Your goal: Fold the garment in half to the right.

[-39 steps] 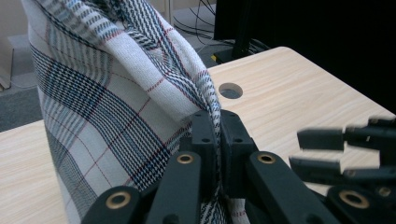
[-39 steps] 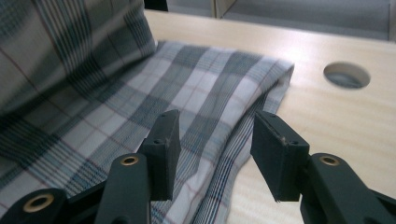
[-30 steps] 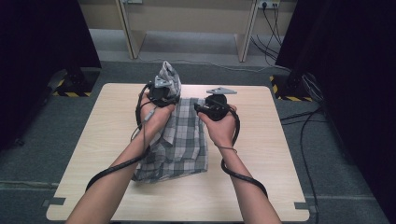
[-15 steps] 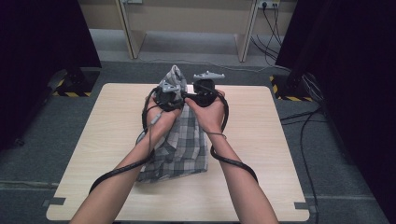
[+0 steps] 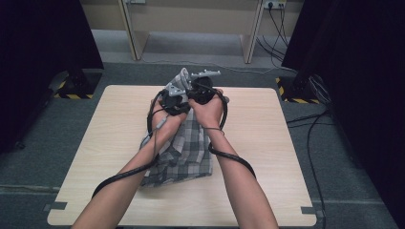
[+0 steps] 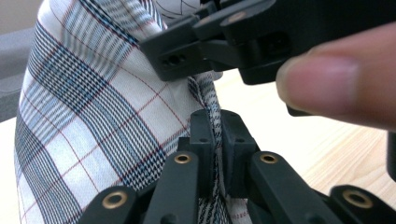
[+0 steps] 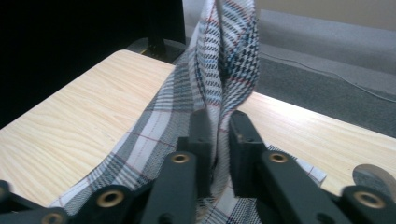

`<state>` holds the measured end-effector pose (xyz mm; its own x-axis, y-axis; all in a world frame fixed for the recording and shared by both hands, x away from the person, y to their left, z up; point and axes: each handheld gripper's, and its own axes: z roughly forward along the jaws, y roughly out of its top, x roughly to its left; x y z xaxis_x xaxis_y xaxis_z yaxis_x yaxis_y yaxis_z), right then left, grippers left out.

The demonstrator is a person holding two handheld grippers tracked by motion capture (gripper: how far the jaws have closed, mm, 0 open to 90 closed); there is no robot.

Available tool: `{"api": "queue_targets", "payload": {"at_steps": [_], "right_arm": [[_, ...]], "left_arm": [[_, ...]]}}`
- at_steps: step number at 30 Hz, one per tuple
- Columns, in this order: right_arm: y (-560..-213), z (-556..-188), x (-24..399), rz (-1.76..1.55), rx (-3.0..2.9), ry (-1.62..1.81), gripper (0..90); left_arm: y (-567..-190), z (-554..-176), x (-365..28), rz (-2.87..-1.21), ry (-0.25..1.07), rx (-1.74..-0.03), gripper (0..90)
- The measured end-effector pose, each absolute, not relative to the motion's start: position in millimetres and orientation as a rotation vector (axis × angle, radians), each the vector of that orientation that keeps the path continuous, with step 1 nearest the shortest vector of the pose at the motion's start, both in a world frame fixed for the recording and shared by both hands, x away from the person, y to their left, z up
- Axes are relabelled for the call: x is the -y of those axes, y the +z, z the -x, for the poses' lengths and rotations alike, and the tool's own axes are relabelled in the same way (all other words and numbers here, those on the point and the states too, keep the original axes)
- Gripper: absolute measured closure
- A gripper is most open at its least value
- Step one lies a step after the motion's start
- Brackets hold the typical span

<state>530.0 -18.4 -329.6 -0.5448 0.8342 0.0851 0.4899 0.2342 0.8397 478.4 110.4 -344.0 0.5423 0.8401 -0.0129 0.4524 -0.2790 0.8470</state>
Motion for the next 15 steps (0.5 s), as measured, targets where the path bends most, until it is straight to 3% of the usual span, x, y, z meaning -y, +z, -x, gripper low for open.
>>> {"api": "queue_targets", "payload": {"at_steps": [2,7,15], "right_arm": [[-330,-531,20,-1.214,-2.126,1.230,83.9],[-333,-536,26,-1.241,-2.112,1.232,84.3],[-352,-546,35,-1.308,-2.108,1.191,83.7]], "left_arm": [[-342,-479,-111,-1.914,0.551,-1.033,80.5],[-334,-479,-115,-1.982,0.514,-0.950,58.4],[-323,-471,-140,-2.010,0.505,-0.900,49.0]]}}
